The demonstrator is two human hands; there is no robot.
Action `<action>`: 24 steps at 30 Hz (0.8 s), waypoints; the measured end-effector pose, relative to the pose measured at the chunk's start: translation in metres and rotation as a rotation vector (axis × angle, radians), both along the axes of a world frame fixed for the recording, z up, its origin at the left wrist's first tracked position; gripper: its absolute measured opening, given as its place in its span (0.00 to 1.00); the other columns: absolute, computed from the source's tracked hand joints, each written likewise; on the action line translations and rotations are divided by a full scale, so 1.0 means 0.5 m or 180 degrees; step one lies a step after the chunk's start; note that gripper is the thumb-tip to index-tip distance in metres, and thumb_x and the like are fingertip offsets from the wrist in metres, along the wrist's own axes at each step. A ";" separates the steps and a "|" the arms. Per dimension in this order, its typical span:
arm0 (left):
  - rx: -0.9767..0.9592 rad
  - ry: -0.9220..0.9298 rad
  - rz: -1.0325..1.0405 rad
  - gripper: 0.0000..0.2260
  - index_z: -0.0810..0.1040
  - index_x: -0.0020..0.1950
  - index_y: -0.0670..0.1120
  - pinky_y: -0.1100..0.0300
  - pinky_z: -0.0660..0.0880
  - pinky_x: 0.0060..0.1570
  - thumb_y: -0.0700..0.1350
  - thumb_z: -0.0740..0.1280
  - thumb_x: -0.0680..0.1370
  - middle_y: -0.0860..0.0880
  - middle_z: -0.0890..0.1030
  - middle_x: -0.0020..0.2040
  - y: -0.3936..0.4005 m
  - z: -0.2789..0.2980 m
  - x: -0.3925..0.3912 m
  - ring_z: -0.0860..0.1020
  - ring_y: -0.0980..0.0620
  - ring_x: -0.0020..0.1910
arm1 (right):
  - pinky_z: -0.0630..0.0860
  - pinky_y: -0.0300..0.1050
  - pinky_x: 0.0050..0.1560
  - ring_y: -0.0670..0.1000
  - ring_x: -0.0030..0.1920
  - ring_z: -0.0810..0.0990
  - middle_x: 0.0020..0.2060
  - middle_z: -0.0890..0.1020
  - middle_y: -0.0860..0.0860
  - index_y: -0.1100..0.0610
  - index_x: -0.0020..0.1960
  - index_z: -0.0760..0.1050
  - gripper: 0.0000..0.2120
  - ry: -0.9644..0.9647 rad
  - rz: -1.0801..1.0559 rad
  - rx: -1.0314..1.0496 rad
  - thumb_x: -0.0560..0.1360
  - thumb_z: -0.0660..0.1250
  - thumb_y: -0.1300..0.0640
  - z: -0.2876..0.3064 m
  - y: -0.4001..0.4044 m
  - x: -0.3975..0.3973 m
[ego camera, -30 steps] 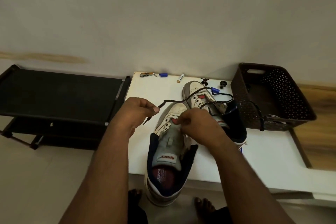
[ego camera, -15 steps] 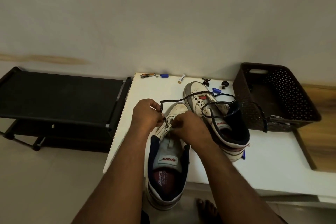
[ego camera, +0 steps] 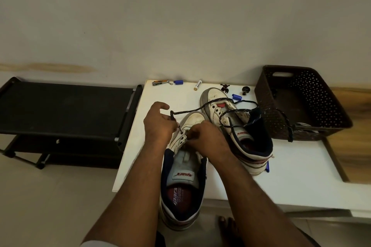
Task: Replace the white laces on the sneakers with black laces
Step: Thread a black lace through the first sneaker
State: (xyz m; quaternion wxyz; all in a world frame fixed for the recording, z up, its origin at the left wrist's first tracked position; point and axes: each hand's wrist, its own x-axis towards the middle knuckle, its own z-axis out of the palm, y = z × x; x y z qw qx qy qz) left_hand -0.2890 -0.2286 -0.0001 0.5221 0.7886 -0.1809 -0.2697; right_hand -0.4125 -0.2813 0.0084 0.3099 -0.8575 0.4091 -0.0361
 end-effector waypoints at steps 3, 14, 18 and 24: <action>0.0116 0.0169 -0.0150 0.27 0.74 0.52 0.50 0.43 0.81 0.45 0.26 0.74 0.63 0.39 0.81 0.42 -0.002 -0.004 0.002 0.82 0.41 0.43 | 0.72 0.37 0.46 0.47 0.46 0.79 0.37 0.76 0.43 0.54 0.53 0.83 0.10 -0.0012 -0.0014 0.0012 0.72 0.71 0.57 0.001 -0.001 -0.002; -0.0155 -0.0038 0.0209 0.31 0.74 0.65 0.47 0.47 0.81 0.48 0.23 0.70 0.66 0.48 0.75 0.38 -0.004 -0.010 -0.002 0.78 0.50 0.40 | 0.73 0.37 0.46 0.47 0.46 0.81 0.45 0.84 0.48 0.54 0.51 0.84 0.09 -0.0058 -0.0072 0.0105 0.71 0.72 0.57 -0.014 -0.006 0.004; -0.0090 -0.0202 0.0106 0.32 0.72 0.68 0.47 0.53 0.81 0.46 0.24 0.69 0.68 0.50 0.72 0.37 -0.002 -0.005 -0.009 0.73 0.56 0.36 | 0.74 0.37 0.47 0.47 0.47 0.82 0.47 0.85 0.49 0.54 0.51 0.84 0.09 -0.0076 -0.0094 0.0132 0.71 0.72 0.57 -0.022 -0.008 0.005; -0.0032 -0.0451 -0.0139 0.36 0.69 0.71 0.50 0.67 0.73 0.35 0.25 0.69 0.68 0.50 0.71 0.36 0.003 -0.001 -0.007 0.73 0.55 0.36 | 0.74 0.37 0.48 0.47 0.47 0.82 0.48 0.85 0.49 0.54 0.52 0.83 0.10 -0.0104 -0.0103 0.0204 0.71 0.72 0.57 -0.028 -0.012 0.006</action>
